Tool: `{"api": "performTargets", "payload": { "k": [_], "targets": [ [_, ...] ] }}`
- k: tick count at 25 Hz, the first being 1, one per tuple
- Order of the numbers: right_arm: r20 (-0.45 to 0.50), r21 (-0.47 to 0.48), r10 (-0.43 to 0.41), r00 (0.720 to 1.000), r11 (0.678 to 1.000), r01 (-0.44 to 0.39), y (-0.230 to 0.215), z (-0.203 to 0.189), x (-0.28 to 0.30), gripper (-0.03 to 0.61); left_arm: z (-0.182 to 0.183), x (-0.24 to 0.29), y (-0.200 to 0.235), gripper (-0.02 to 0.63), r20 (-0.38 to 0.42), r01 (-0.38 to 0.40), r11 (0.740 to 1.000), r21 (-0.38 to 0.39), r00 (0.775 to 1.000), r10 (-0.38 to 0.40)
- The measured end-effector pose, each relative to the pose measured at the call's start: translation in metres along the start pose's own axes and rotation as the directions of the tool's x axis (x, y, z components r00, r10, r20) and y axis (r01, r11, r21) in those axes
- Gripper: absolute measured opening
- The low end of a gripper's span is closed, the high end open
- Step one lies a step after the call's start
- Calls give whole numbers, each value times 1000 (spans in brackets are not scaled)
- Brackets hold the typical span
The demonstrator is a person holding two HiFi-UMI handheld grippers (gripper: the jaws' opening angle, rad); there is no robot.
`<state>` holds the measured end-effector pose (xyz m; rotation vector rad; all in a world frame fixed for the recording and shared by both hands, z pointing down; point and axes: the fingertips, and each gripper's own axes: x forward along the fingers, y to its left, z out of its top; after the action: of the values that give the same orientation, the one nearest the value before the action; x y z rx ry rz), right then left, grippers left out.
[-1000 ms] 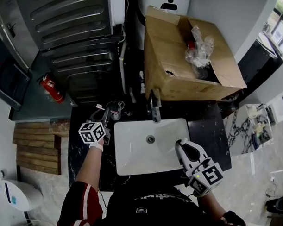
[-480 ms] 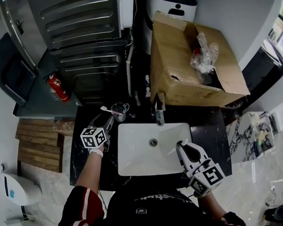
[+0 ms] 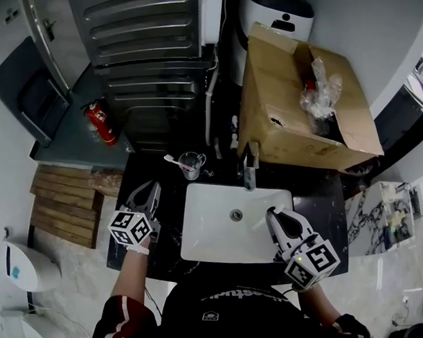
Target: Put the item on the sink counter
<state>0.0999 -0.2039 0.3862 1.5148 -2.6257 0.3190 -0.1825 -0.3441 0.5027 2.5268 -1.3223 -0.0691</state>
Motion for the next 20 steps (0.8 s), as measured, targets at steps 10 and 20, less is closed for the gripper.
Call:
{"api": "performTargets", "payload": {
  "k": [10,20],
  "targets": [
    [-1,-54,102,995,993,-102,7,8,51,44,0,-75,-85,21,17,88,992,95,996,-90],
    [61,-361,253,965,907,-215,43,33,148,44,3,-115,-69,21,41,24,997,76,999,-27]
  ]
}}
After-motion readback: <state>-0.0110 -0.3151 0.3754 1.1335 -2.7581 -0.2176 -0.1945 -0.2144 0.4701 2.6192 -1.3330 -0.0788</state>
